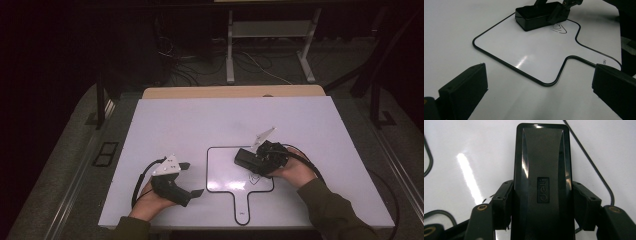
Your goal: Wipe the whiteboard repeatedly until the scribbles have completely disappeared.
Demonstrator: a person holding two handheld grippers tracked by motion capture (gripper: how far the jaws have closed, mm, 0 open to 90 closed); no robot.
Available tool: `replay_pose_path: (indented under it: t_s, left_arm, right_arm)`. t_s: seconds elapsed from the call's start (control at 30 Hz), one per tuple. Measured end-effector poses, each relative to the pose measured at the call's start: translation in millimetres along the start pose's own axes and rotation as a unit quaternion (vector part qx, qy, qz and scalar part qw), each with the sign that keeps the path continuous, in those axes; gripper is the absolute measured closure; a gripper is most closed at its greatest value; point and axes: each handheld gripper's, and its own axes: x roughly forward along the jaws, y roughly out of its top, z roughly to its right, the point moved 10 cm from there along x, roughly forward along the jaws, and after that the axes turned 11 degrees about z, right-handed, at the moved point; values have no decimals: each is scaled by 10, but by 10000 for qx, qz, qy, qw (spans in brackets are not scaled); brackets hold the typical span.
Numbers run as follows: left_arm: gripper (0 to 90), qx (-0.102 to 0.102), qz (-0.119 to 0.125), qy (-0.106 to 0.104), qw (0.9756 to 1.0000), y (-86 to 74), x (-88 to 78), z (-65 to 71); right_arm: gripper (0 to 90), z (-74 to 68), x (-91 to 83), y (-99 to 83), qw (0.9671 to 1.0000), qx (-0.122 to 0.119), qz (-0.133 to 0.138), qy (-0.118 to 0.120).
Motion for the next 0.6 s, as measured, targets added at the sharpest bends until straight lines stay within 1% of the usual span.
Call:
replay_pose_path:
  t_s: [0.13, 0.2, 0.27, 0.37, 0.4, 0.43, 0.47, 0.5, 0.53, 0.57, 0.6]
  left_arm:
    - [0, 0, 7, 2, 10000, 2, -2, 1]
    - [0, 5, -8, 1, 10000, 2, -6, 2]
    - [0, 1, 7, 3, 10000, 4, -4, 3]
    - [0, -1, 11, 6, 10000, 5, -4, 2]
    - [0, -4, 14, 6, 10000, 5, -4, 2]
    - [0, -2, 13, 5, 10000, 5, -5, 1]
    - [0, -2, 13, 5, 10000, 5, -5, 1]
    - [0, -4, 13, 5, 10000, 5, -5, 2]
    - [0, -4, 9, 4, 10000, 5, -5, 3]
    - [0, -2, -4, 2, 10000, 4, -7, 3]
    - [0, -4, 0, 2, 10000, 5, -7, 4]
  right_arm:
    - [389, -51, -12, -12, 10000, -34, -5, 15]
    - [389, -71, -14, -12, 10000, -15, 9, 34]
    - [389, -100, -24, -24, 10000, -71, 8, 45]
    - [389, -139, -30, -27, 10000, -44, 17, 78]
    - [389, -174, -37, -32, 9999, -62, 23, 113]
    - [389, -169, -43, -41, 9999, -137, 3, 84]
    - [389, -169, -43, -41, 9999, -137, 3, 84]
    - [389, -212, -51, -45, 9999, -107, 6, 129]
    - [389, -212, -51, -45, 9999, -107, 6, 129]
    - [389, -214, -54, -51, 9998, -145, -1, 106]
    - [389, -244, -55, -49, 9998, -108, 17, 157]
